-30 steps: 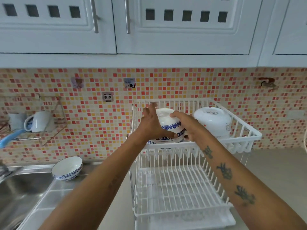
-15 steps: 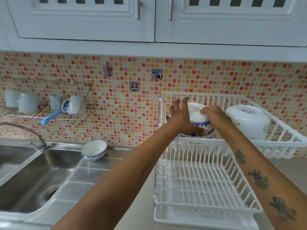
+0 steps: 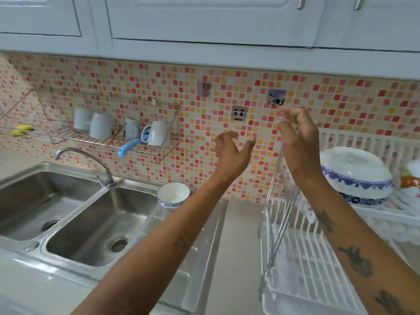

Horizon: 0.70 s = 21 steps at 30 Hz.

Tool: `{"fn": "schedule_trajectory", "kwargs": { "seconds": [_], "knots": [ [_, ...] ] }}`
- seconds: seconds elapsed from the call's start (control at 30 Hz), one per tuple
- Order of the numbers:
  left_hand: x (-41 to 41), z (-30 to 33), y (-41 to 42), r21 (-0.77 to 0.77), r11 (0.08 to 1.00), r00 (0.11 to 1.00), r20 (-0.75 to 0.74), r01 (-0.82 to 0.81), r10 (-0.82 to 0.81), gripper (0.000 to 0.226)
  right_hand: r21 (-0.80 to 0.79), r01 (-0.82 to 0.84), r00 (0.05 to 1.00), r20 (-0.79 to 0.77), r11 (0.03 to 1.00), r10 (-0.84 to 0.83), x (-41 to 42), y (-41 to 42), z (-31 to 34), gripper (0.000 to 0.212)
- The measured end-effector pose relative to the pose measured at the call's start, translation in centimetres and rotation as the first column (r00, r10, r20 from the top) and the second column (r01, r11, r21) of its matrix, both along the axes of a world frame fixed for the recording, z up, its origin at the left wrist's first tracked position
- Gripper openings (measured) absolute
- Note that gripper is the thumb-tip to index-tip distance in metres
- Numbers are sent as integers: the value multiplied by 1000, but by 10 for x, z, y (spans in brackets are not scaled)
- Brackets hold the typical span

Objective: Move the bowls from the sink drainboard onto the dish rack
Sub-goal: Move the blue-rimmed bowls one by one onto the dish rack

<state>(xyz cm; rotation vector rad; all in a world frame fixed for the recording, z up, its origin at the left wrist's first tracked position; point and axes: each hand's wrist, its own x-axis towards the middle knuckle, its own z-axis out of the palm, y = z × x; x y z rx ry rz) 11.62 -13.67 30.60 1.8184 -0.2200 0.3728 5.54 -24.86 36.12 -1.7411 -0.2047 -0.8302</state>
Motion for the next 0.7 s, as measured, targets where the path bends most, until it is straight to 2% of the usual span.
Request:
{"fn": "schedule_trajectory", "kwargs": {
  "seconds": [0.1, 0.2, 0.37, 0.5, 0.57, 0.7],
  "knots": [
    [18, -23, 66, -5, 1000, 989, -150, -15, 15, 43, -2, -102, 993, -54, 995, 102, 29, 56, -14, 20],
    [35, -51, 134, -10, 1000, 949, -315, -29, 25, 49, 16, -191, 964, -185, 981, 191, 67, 110, -43, 18],
    [62, -105, 240, -100, 979, 822, -562, -178, 92, 57, 107, -286, 809, -505, 952, 300, 139, 174, -119, 23],
    [84, -155, 305, -136, 952, 727, -678, -274, 113, 54, 220, -208, 639, -708, 953, 302, 187, 199, -191, 40],
    [99, -182, 324, -124, 958, 698, -710, -257, 96, 69, 274, -137, 564, -769, 952, 302, 207, 207, -224, 38],
    [133, -226, 325, -123, 962, 666, -742, -242, 73, 80, 287, -11, 491, -833, 958, 255, 239, 216, -268, 44]
  ]
}}
